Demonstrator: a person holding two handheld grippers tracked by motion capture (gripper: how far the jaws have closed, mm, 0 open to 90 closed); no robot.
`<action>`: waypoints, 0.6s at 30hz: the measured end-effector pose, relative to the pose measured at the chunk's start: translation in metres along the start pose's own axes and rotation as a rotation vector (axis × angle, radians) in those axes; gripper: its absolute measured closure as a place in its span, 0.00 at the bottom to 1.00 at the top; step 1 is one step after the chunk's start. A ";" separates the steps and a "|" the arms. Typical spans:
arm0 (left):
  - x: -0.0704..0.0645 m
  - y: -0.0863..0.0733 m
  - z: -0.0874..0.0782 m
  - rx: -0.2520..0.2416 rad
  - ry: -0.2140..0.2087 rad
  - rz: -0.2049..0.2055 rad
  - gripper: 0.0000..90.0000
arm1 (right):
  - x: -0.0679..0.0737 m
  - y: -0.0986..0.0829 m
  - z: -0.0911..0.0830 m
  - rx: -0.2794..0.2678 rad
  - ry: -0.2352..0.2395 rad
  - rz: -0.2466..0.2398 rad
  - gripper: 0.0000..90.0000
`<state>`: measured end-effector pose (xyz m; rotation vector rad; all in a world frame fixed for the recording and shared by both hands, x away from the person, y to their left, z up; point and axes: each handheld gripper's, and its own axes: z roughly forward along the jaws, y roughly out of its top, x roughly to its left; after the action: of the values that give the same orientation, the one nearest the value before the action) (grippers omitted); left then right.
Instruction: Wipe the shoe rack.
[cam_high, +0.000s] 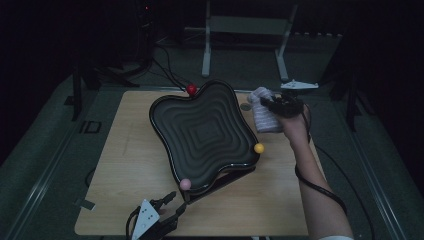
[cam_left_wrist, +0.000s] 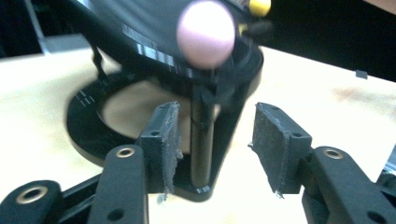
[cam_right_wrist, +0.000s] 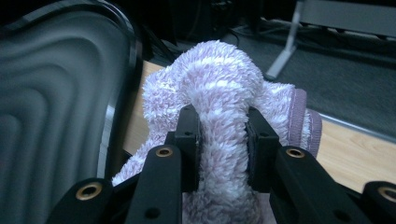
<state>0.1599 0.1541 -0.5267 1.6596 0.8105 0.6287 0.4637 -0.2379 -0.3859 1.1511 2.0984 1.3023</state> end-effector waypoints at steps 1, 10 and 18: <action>0.001 0.004 -0.001 -0.017 0.003 0.007 0.55 | 0.003 0.003 0.000 -0.004 0.008 -0.006 0.80; 0.013 0.035 0.012 -0.050 -0.027 0.024 0.52 | 0.030 0.021 0.007 -0.031 0.076 -0.028 0.80; 0.015 0.034 0.033 -0.030 -0.060 0.030 0.55 | 0.052 0.033 0.023 -0.035 0.106 -0.056 0.80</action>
<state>0.2006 0.1411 -0.5017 1.6586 0.7310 0.6064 0.4640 -0.1761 -0.3636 1.0216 2.1580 1.3957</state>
